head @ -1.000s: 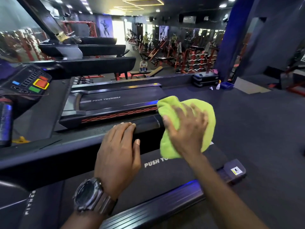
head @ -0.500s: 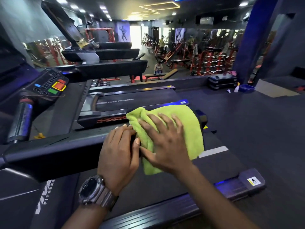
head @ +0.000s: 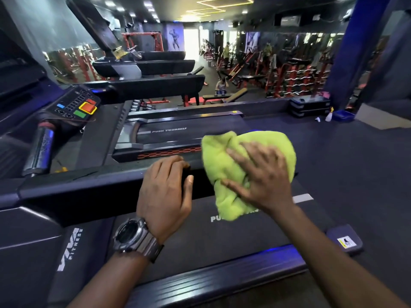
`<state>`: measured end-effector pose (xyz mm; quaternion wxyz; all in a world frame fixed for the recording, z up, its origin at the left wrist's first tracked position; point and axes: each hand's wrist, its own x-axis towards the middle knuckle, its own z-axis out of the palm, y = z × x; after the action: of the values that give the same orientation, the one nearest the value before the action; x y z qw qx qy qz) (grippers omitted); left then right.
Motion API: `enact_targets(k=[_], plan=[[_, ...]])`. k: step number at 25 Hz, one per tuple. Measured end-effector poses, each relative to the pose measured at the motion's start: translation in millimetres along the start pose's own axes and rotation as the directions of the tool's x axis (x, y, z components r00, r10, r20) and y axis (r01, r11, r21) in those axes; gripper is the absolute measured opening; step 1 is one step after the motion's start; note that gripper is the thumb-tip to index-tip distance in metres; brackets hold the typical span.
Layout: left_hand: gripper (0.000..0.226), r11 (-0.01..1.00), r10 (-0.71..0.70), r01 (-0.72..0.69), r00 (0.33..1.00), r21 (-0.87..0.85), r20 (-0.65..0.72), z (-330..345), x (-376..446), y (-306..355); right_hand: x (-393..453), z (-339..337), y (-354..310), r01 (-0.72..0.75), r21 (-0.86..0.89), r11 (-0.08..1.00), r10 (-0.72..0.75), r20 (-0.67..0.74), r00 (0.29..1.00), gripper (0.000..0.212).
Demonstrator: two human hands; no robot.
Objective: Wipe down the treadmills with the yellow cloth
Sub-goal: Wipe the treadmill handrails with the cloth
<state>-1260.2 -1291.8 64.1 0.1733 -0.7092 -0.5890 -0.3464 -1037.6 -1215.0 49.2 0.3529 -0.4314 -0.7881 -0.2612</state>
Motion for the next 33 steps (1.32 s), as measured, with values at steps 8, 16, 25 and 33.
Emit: enact_targets(k=[8,16,25,33], plan=[[0.036,1.000,-0.020,0.020,1.000,-0.011,-0.018,4,0,15,-26,28,-31,0.026,0.001,1.000,-0.026,-0.163,0.986,0.066],[0.057,0.995,-0.050,0.051,0.999,-0.083,0.012,9,6,24,-47,58,-47,-0.035,0.029,0.999,0.040,-0.198,0.979,0.051],[0.064,0.989,-0.087,0.086,0.996,-0.118,-0.001,14,9,25,-55,70,-41,0.069,0.025,0.997,-0.060,-0.250,0.966,0.047],[0.059,0.988,-0.075,0.070,0.997,-0.134,-0.036,13,7,20,-35,60,-60,-0.043,0.088,0.995,0.064,-0.254,0.965,0.053]])
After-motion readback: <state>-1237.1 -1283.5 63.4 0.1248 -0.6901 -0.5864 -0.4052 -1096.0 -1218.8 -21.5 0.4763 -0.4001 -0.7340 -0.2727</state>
